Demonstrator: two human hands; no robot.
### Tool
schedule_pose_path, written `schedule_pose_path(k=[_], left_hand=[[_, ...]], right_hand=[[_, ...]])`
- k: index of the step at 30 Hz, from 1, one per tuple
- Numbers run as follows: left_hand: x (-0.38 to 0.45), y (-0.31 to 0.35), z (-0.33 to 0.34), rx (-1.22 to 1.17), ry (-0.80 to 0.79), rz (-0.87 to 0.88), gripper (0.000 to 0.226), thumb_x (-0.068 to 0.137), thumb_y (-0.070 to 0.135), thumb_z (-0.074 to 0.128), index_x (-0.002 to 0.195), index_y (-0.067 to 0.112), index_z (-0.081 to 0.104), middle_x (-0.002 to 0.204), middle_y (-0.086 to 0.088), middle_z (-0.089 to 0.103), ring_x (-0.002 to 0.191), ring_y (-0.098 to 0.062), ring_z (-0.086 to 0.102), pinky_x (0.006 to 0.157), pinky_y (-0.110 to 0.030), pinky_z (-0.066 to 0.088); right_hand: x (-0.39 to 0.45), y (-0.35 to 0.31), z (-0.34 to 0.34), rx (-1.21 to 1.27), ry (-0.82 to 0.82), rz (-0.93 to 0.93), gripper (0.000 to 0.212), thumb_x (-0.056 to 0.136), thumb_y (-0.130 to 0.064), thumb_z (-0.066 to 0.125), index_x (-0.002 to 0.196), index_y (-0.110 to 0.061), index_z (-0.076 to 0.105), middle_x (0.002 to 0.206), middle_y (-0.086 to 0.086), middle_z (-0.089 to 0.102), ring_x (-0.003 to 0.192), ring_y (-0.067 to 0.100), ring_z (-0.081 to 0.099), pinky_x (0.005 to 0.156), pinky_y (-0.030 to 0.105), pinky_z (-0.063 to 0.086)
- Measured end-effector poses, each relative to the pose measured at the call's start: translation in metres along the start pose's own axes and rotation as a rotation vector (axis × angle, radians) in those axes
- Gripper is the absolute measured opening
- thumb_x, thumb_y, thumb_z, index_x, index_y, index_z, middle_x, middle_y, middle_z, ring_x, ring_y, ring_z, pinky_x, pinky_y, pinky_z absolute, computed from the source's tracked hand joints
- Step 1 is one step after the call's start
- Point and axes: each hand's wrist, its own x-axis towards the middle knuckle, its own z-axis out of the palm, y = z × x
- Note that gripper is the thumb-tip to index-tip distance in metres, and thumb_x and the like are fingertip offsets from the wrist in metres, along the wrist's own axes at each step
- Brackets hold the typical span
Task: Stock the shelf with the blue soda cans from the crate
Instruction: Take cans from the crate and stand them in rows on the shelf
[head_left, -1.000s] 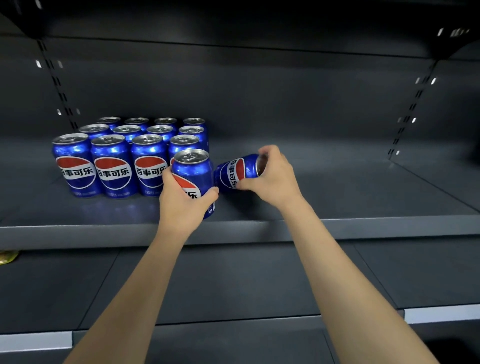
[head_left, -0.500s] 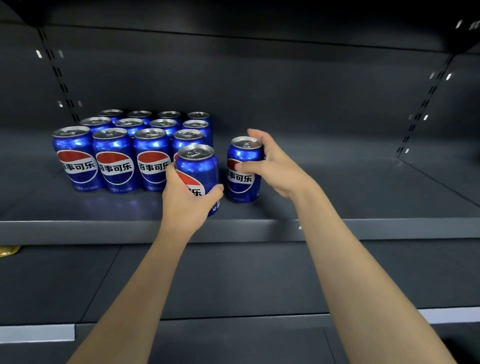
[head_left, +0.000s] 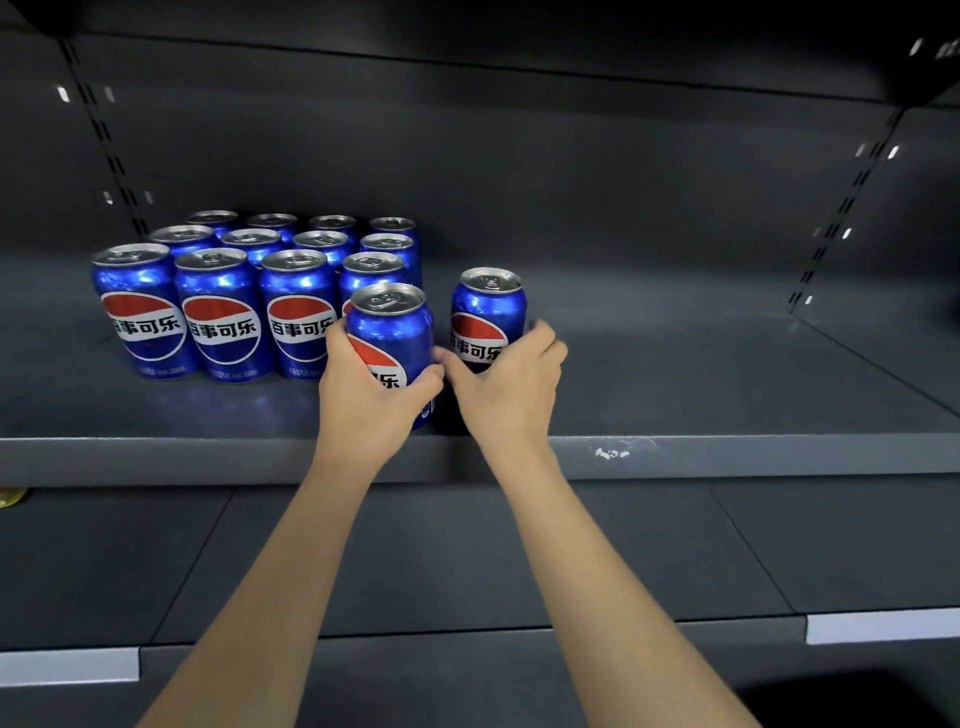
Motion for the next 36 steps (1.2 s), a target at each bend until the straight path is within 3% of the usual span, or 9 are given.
schedule_pose_path(k=[4, 8, 16, 22, 29, 36], left_hand=[[0.001, 0.001, 0.000, -0.008, 0.002, -0.002, 0.076, 0.067, 0.018, 0.082, 0.128, 0.018, 0.037, 0.112, 0.012, 0.053, 0.100, -0.004, 0.052, 0.069, 0.000, 0.034], [0.000, 0.001, 0.000, -0.019, 0.000, -0.012, 0.075, 0.068, 0.016, 0.081, 0.129, 0.018, 0.038, 0.112, 0.011, 0.054, 0.097, -0.003, 0.052, 0.065, 0.004, 0.036], [0.001, 0.001, -0.004, -0.022, -0.039, -0.031, 0.079, 0.068, 0.018, 0.082, 0.132, 0.021, 0.036, 0.113, 0.014, 0.051, 0.100, -0.003, 0.051, 0.067, -0.002, 0.035], [0.001, 0.001, -0.003, -0.019, -0.038, -0.047, 0.077, 0.068, 0.018, 0.082, 0.129, 0.024, 0.036, 0.105, 0.020, 0.050, 0.093, 0.003, 0.051, 0.067, -0.001, 0.034], [0.003, 0.001, -0.003, -0.025, -0.034, -0.054, 0.080, 0.067, 0.019, 0.083, 0.131, 0.024, 0.035, 0.113, 0.014, 0.053, 0.096, 0.001, 0.053, 0.069, -0.003, 0.038], [0.003, 0.000, -0.003, -0.034, -0.030, -0.057, 0.077, 0.065, 0.016, 0.083, 0.126, 0.029, 0.037, 0.103, 0.024, 0.055, 0.084, 0.025, 0.051, 0.064, 0.006, 0.038]], right_hand=[[0.015, 0.008, -0.007, 0.050, -0.161, -0.010, 0.068, 0.071, -0.033, 0.081, 0.119, -0.003, 0.043, 0.121, 0.012, 0.052, 0.113, 0.027, 0.050, 0.093, 0.034, 0.044], [0.022, 0.011, -0.021, 0.193, -0.390, 0.037, 0.067, 0.072, -0.026, 0.082, 0.126, -0.010, 0.044, 0.121, 0.003, 0.059, 0.108, 0.016, 0.057, 0.084, 0.022, 0.043], [0.036, 0.012, -0.019, 0.009, -0.527, 0.031, 0.061, 0.078, -0.020, 0.078, 0.125, -0.007, 0.040, 0.127, 0.006, 0.054, 0.102, 0.016, 0.052, 0.077, 0.022, 0.038], [0.067, 0.011, 0.001, -0.032, -0.514, 0.053, 0.066, 0.079, -0.022, 0.077, 0.129, -0.006, 0.038, 0.131, 0.009, 0.053, 0.118, 0.025, 0.053, 0.082, 0.025, 0.041], [0.111, 0.016, 0.038, -0.106, -0.473, 0.060, 0.075, 0.075, -0.031, 0.079, 0.132, -0.004, 0.037, 0.135, 0.013, 0.051, 0.128, 0.030, 0.044, 0.105, 0.037, 0.039], [0.139, 0.016, 0.064, -0.098, -0.497, 0.042, 0.073, 0.076, -0.028, 0.079, 0.131, -0.005, 0.037, 0.133, 0.013, 0.051, 0.126, 0.030, 0.046, 0.105, 0.038, 0.040]])
